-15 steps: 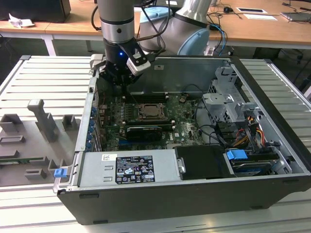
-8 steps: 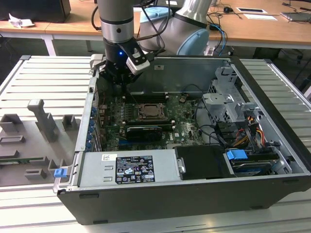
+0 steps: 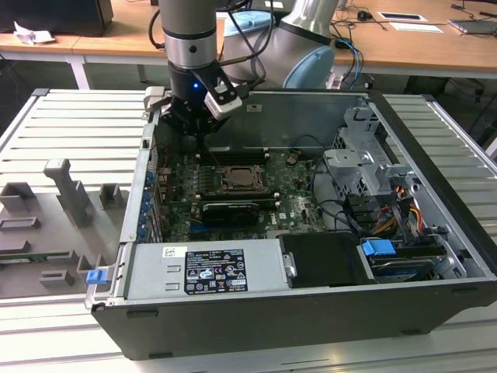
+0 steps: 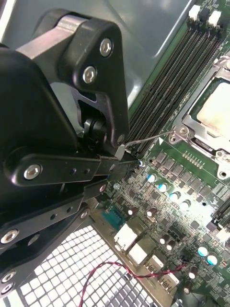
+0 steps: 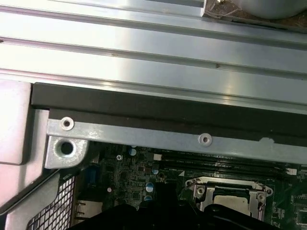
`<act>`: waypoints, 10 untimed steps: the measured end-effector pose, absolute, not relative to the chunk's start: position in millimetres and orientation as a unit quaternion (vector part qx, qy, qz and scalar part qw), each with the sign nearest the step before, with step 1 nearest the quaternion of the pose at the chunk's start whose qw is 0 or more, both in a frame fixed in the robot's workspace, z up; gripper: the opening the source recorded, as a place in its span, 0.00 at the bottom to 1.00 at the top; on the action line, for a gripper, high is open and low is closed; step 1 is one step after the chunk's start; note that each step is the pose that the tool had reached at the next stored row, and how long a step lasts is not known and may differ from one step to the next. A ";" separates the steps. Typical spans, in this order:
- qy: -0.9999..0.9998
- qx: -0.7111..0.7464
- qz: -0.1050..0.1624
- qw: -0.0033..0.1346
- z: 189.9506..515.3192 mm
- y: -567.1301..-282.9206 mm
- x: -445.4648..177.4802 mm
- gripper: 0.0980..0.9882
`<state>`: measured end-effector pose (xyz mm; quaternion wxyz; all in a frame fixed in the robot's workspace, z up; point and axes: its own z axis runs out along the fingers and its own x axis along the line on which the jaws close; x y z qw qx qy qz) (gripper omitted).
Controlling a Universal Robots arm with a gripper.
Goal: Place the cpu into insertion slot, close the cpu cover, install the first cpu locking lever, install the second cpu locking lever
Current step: 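Install the first cpu locking lever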
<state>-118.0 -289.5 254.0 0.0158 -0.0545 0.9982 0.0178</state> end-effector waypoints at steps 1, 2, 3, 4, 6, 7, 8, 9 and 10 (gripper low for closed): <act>0.998 -0.054 0.018 0.016 253.9 -289.5 -116.2 0.01; 0.998 -0.054 0.018 0.016 253.8 -289.5 -113.8 0.01; 0.998 -0.054 0.018 0.016 253.6 -289.5 -111.0 0.01; 0.998 -0.053 0.018 0.016 253.5 -289.5 -106.3 0.01; 0.998 -0.052 0.018 0.016 253.4 -289.5 -103.2 0.01; 0.998 -0.052 0.018 0.016 253.5 -289.5 -100.9 0.01; 0.998 -0.051 0.018 0.016 253.4 -289.5 -98.0 0.01; 0.998 -0.051 0.018 0.016 253.4 -289.5 -95.7 0.01; 0.998 -0.051 0.018 0.016 253.4 -289.5 -93.2 0.01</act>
